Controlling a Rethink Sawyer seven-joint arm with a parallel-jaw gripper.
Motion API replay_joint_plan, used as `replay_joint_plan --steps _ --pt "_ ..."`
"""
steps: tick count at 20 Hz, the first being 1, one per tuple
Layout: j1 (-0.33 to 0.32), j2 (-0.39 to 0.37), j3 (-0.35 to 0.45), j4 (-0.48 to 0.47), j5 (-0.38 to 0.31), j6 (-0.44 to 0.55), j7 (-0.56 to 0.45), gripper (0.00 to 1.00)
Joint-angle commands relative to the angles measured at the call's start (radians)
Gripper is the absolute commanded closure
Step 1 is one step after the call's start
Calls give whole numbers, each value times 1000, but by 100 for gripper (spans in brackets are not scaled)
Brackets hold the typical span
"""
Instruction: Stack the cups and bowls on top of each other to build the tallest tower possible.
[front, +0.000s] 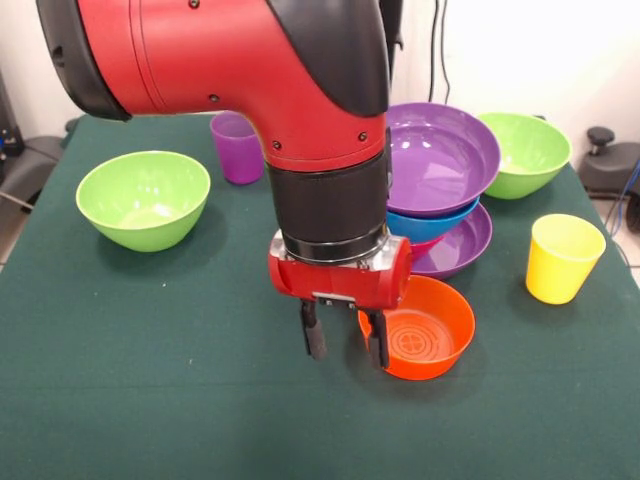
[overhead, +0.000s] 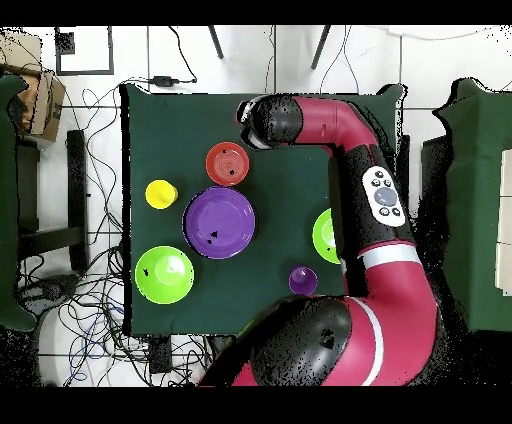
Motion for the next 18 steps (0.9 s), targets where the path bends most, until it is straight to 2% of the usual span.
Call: replay_joint_plan --steps 1,5,10,18 --pt "30 -25 -8 0 -72 62 -206 0" --pt "26 -50 -14 50 -68 44 -185 0" --pt "5 -73 -21 155 -82 -42 -159 0" --pt "-26 -76 -19 227 -109 -122 -168 0"
